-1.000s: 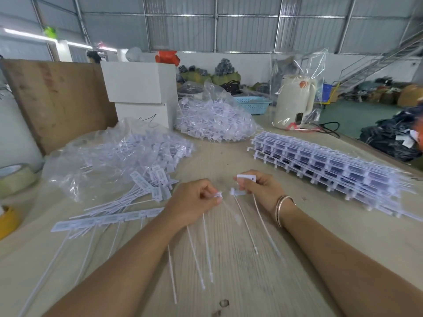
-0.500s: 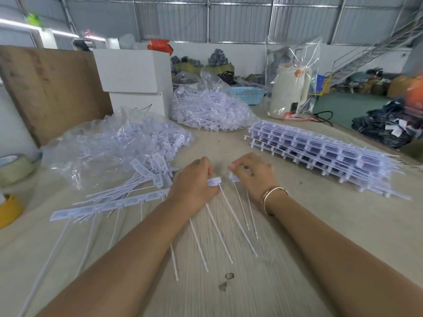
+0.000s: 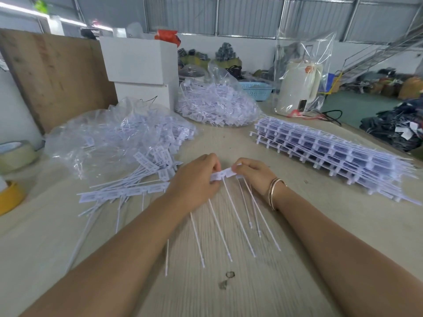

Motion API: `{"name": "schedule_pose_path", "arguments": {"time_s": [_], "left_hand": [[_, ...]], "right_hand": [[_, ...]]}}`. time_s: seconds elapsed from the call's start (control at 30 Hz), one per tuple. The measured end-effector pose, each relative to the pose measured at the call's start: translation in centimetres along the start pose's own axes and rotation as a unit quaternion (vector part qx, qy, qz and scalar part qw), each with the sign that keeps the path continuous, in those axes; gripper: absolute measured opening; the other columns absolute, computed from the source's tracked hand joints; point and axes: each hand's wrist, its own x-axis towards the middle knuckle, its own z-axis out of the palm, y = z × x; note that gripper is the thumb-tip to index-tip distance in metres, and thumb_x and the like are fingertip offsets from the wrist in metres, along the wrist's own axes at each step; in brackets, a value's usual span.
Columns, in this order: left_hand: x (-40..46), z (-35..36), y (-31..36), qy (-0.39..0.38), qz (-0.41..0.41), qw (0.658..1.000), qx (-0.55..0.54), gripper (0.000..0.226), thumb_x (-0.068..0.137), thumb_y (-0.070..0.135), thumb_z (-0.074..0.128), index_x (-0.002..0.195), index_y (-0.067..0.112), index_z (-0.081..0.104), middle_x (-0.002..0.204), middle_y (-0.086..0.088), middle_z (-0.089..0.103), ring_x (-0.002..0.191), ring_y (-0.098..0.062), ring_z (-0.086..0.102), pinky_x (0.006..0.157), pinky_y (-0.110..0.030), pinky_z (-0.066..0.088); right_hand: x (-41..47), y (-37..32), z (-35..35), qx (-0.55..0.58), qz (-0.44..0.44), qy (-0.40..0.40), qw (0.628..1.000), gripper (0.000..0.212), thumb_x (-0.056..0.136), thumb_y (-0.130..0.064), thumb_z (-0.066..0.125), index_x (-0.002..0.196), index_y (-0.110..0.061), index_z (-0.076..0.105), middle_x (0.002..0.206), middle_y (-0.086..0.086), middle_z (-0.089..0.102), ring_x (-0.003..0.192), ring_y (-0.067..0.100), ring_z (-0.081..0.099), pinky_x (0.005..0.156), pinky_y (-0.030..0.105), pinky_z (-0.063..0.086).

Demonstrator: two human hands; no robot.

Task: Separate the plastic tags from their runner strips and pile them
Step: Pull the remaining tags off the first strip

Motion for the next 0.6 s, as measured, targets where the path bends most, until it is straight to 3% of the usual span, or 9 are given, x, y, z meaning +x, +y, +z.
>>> {"name": "schedule_pose_path", "arguments": {"time_s": [0.1, 0.2, 0.37, 0.5, 0.6], "left_hand": [[0.3, 0.2, -0.2, 0.033, 0.006, 0.999, -0.004, 0.014, 0.084, 0.022, 0.063, 0.092, 0.017, 0.052, 0.089, 0.005, 0.055, 0.079, -0.018, 0.056, 0.067, -0.039, 0.048], [0.5, 0.3, -0.7, 0.035, 0.004, 0.999, 0.006, 0.013, 0.085, 0.025, 0.063, 0.094, 0.017, 0.059, 0.09, 0.005, 0.059, 0.081, -0.016, 0.057, 0.069, -0.038, 0.048], [0.5, 0.5, -0.7, 0.038, 0.001, 0.999, -0.012, 0.01, 0.087, 0.026, 0.064, 0.091, 0.018, 0.069, 0.079, 0.005, 0.062, 0.073, -0.016, 0.058, 0.063, -0.032, 0.045], [0.5, 0.6, -1.0, 0.045, -0.041, 0.99, -0.127, 0.007, 0.084, 0.022, 0.069, 0.082, 0.017, 0.073, 0.071, 0.004, 0.068, 0.066, -0.011, 0.061, 0.063, -0.031, 0.047], [0.6, 0.4, -0.9, 0.055, -0.063, 0.977, -0.196, 0.009, 0.082, 0.021, 0.072, 0.073, 0.022, 0.07, 0.063, 0.013, 0.064, 0.06, -0.004, 0.058, 0.06, -0.022, 0.043]], "right_hand": [[-0.1, 0.1, 0.0, -0.01, 0.001, -0.025, 1.0, 0.022, 0.087, -0.019, 0.062, 0.065, -0.022, 0.061, 0.058, -0.016, 0.054, 0.06, -0.001, 0.048, 0.061, 0.013, 0.037], [-0.1, 0.3, 0.2, -0.015, -0.007, -0.026, 1.0, 0.016, 0.084, -0.021, 0.066, 0.069, -0.027, 0.066, 0.062, -0.016, 0.057, 0.06, -0.002, 0.049, 0.058, 0.009, 0.038], [-0.1, 0.3, 0.0, 0.014, -0.033, -0.023, 0.999, 0.018, 0.084, -0.011, 0.066, 0.073, -0.025, 0.069, 0.072, -0.012, 0.065, 0.069, -0.001, 0.057, 0.07, 0.013, 0.044], [0.0, 0.5, 0.0, 0.005, -0.052, -0.012, 0.999, 0.012, 0.085, -0.008, 0.065, 0.075, -0.016, 0.067, 0.07, -0.006, 0.06, 0.068, 0.005, 0.052, 0.067, 0.018, 0.04], [0.2, 0.4, 0.2, 0.011, -0.057, -0.004, 0.998, 0.015, 0.086, -0.007, 0.063, 0.074, -0.015, 0.065, 0.068, -0.002, 0.055, 0.065, 0.008, 0.047, 0.067, 0.023, 0.038]]}}
